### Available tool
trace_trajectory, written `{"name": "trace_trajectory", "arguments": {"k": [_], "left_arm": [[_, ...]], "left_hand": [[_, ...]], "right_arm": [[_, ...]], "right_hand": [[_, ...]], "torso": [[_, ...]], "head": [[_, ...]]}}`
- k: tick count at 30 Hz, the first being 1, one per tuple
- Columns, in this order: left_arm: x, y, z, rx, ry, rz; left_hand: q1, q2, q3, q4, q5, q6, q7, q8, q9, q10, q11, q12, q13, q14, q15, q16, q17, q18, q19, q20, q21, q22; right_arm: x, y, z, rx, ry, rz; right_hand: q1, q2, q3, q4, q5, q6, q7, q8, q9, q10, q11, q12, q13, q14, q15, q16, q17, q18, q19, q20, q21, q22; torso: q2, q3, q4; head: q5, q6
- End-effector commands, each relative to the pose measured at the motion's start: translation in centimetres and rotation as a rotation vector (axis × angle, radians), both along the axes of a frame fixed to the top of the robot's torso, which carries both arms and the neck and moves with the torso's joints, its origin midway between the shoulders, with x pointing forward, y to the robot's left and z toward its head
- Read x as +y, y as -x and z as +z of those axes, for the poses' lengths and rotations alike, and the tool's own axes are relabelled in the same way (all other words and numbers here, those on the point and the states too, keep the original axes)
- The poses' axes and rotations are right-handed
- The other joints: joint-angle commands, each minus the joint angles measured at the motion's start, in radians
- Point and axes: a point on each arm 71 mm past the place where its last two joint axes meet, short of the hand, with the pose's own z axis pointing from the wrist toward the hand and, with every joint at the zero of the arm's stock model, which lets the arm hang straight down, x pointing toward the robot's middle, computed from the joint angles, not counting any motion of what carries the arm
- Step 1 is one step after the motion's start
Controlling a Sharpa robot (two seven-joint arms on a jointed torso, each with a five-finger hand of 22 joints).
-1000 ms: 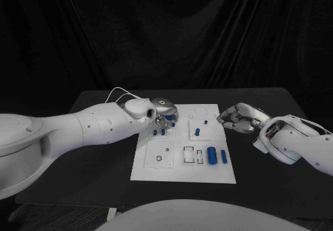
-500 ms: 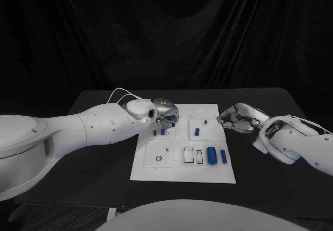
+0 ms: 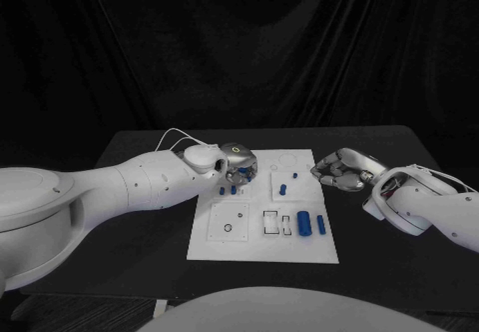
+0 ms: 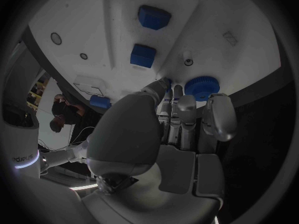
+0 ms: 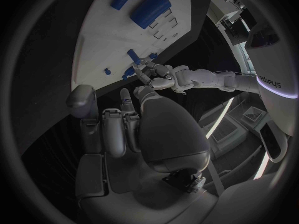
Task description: Assemble the parts on the task board
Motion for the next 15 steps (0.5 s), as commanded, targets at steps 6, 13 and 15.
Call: {"name": "trace_trajectory", "arguments": {"k": [6,13,15], "left_arm": [[-0.22,0.10,-0.09,-0.019,0.022,-0.023],[-0.16,0.22,0.18,-0.055,0.058,-0.046],[-0.09,0.30,0.30,-0.066,0.069,-0.051]], "left_hand": [[0.011,0.013,0.018,-0.021,-0.004,0.059,0.010,0.028,0.010,0.070,-0.002,0.002,-0.006,0.016,-0.008,0.015,-0.001,-0.022,0.021,-0.003,0.020,0.170],[0.020,0.022,0.022,-0.045,0.020,0.121,0.021,0.053,0.021,0.145,0.000,-0.021,-0.023,0.038,-0.009,0.022,-0.002,-0.026,0.038,-0.007,0.042,0.176],[0.023,0.021,0.024,-0.053,0.030,0.133,0.023,0.054,0.022,0.166,0.001,-0.034,-0.031,0.046,-0.009,0.020,-0.007,-0.028,0.044,-0.008,0.049,0.178]], "right_arm": [[-0.08,0.11,-0.20,0.009,0.008,-0.007],[-0.14,0.18,-0.31,0.010,0.008,-0.008],[-0.16,0.20,-0.32,0.010,0.008,-0.008]], "right_hand": [[-0.001,-0.003,0.002,0.003,0.005,0.004,-0.001,0.004,0.001,0.028,-0.008,-0.004,0.172,0.066,-0.003,-0.007,0.139,0.017,-0.004,-0.004,-0.006,0.105],[-0.001,-0.003,0.002,0.003,0.005,0.004,-0.001,0.004,0.001,0.028,-0.008,-0.004,0.172,0.066,-0.003,-0.007,0.139,0.017,-0.004,-0.004,-0.006,0.105],[0.000,-0.003,0.003,0.003,0.005,0.004,-0.001,0.004,0.001,0.028,-0.008,-0.005,0.171,0.066,-0.003,-0.008,0.139,0.017,-0.004,-0.004,-0.008,0.104]], "torso": [[0.000,-0.0001,0.0000],[0.000,-0.0001,0.0000],[0.000,-0.0001,-0.0002]], "head": [[-0.001,0.000],[0.000,0.000],[0.000,0.000]]}}
